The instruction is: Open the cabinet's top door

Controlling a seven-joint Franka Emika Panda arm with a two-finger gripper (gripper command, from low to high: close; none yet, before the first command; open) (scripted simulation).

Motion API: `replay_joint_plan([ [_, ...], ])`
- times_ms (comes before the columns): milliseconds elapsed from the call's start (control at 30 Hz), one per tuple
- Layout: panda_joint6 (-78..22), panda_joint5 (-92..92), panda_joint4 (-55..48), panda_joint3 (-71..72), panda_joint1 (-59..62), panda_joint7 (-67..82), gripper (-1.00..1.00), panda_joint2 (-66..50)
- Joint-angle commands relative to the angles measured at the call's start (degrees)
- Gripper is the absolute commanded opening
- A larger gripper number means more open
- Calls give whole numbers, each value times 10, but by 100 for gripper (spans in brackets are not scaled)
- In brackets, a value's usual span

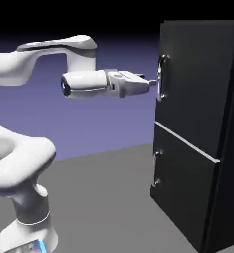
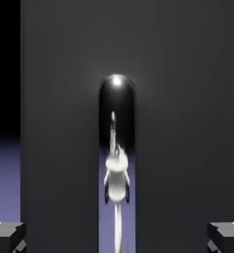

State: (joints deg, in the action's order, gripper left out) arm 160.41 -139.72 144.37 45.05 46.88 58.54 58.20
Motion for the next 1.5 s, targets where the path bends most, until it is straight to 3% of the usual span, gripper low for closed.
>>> replay_joint_plan([
  [0, -6, -10, -13, 12, 19, 6, 0, -11],
  [33, -12, -18, -25, 22, 37, 11, 0, -20],
  [67, -12, -18, -25, 22, 37, 11, -100, -20],
  [433, -167, 179, 120, -185, -121, -32, -100, 42],
  [800, -364, 426, 189, -414, -160, -69, -100, 96],
  [1133, -565, 630, 151, -621, -164, -55, -100, 43],
  [1467, -790, 793, 5, -829, -248, -10, -100, -105],
])
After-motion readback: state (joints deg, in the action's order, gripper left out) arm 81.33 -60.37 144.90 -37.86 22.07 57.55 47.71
